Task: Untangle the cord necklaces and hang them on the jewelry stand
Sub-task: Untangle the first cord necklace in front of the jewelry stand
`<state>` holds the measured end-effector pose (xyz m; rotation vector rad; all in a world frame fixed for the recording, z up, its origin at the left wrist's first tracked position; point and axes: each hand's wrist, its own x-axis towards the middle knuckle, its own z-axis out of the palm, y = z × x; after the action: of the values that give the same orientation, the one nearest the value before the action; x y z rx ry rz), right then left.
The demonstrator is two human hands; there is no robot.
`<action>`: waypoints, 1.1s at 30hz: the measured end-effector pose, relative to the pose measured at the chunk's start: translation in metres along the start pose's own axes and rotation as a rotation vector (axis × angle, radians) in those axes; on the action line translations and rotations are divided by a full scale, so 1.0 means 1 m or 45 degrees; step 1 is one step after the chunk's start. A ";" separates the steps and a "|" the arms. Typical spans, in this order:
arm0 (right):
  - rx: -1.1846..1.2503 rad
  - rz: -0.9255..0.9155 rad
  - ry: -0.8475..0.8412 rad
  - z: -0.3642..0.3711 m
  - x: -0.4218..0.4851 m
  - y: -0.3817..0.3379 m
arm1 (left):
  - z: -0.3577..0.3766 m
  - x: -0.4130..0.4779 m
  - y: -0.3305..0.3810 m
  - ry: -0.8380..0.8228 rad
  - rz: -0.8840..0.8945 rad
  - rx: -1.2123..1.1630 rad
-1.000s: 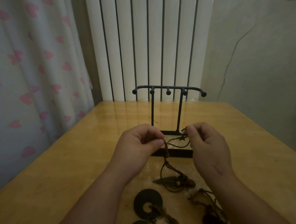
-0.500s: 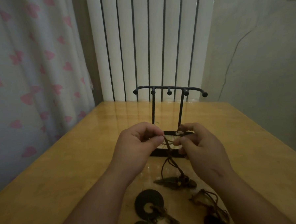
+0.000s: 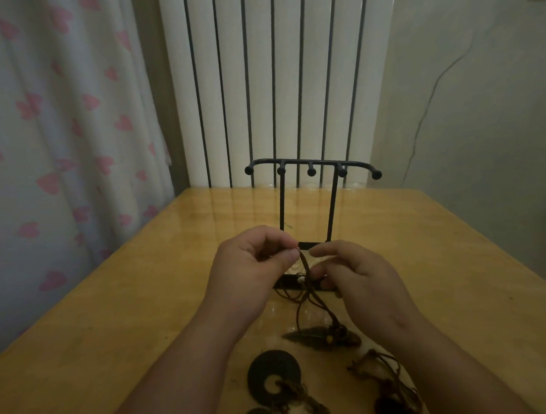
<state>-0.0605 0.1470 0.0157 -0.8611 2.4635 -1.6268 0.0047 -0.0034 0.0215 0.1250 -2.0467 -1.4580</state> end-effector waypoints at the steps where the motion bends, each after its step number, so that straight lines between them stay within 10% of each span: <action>1: 0.093 0.018 -0.058 0.002 -0.001 -0.001 | 0.000 0.000 0.000 0.006 0.004 0.005; 33: 0.275 0.032 -0.102 -0.008 -0.004 -0.006 | -0.001 0.001 -0.006 0.080 -0.080 0.067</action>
<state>-0.0576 0.1545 0.0232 -0.8428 2.1865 -1.7720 0.0024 -0.0069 0.0165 0.2561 -2.0477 -1.4199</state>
